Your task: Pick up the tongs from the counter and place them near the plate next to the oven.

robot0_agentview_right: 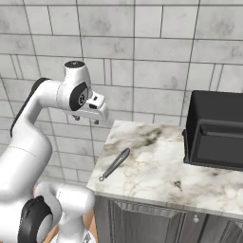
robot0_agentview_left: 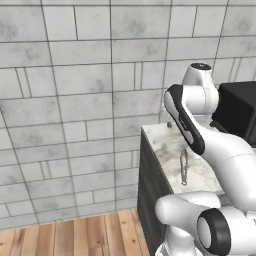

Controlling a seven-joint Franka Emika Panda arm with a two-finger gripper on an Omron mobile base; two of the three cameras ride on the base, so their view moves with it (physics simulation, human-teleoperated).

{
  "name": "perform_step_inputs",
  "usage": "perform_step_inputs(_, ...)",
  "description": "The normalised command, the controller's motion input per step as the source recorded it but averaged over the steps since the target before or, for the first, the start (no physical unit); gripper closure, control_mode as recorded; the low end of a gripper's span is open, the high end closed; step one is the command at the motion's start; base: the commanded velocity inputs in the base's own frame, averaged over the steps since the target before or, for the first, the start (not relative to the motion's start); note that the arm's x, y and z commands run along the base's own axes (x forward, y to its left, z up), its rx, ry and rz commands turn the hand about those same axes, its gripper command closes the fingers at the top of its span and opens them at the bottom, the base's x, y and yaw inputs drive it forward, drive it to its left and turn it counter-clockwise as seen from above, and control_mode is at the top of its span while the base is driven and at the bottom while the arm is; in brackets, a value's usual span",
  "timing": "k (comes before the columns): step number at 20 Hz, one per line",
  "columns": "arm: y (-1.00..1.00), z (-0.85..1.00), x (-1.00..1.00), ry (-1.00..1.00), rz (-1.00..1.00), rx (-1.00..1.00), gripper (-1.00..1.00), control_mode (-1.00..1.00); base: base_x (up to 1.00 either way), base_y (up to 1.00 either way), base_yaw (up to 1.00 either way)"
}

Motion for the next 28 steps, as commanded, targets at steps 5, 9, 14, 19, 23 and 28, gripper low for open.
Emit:
perform_step_inputs(5,-0.38,-0.55,0.0,0.08,-0.17,0.0,-1.0,-1.0,0.0,0.0,0.0)
perform_step_inputs(9,-0.31,-0.53,0.0,0.1,-0.16,0.0,-1.0,-1.0,0.0,0.0,0.0)
perform_step_inputs(14,-0.19,-0.49,0.02,0.09,-0.14,0.0,-1.0,-1.0,0.0,0.0,0.0)
perform_step_inputs(19,-0.11,-0.47,0.05,0.08,-0.13,0.0,-1.0,-1.0,0.0,0.0,0.0)
perform_step_inputs(23,-0.1,-0.46,0.05,0.04,-0.12,0.0,-1.0,-1.0,0.0,0.0,0.0)
perform_step_inputs(28,-0.18,-0.43,0.01,0.03,-0.12,0.0,-1.0,-1.0,0.0,0.0,0.0)
